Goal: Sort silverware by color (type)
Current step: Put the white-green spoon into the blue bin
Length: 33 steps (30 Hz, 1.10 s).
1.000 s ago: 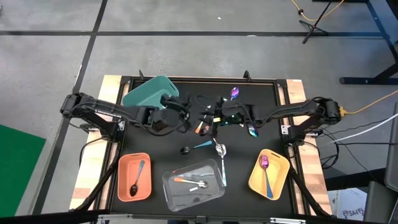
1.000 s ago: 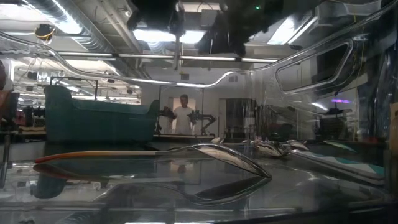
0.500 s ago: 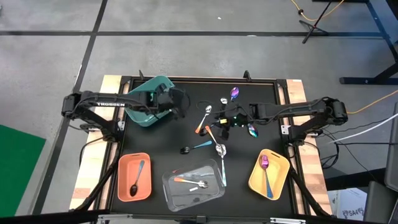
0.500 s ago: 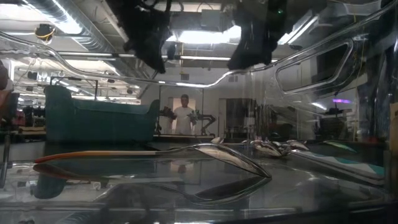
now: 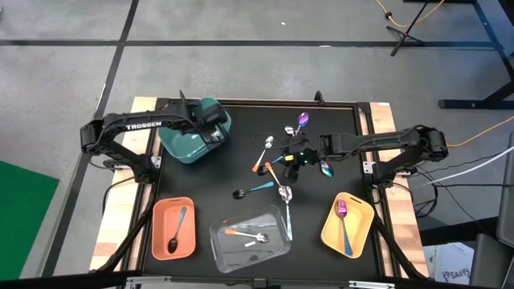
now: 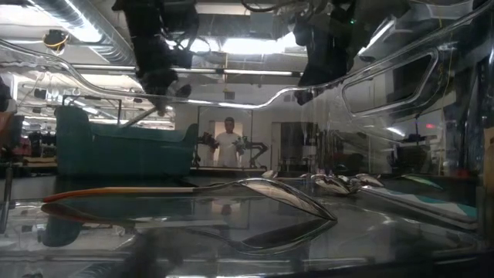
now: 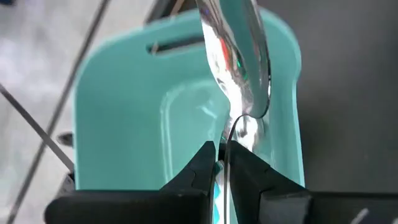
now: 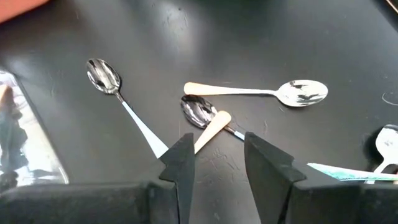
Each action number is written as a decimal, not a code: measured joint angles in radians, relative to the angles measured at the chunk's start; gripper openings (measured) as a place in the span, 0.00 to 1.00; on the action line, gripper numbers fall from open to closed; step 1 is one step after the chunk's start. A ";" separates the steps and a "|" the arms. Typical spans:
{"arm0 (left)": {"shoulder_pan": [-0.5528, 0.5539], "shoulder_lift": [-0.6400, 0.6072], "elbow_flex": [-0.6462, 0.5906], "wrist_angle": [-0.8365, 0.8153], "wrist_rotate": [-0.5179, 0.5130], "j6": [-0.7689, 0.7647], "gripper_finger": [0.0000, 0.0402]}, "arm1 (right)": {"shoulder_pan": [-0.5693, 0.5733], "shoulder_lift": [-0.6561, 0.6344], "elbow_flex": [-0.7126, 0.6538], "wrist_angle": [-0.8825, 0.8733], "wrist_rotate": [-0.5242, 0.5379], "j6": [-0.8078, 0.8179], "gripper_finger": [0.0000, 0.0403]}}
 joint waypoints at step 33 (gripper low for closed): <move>0.071 0.129 0.000 -0.103 0.116 0.003 0.06 | 0.000 0.000 0.000 0.001 0.002 -0.003 0.31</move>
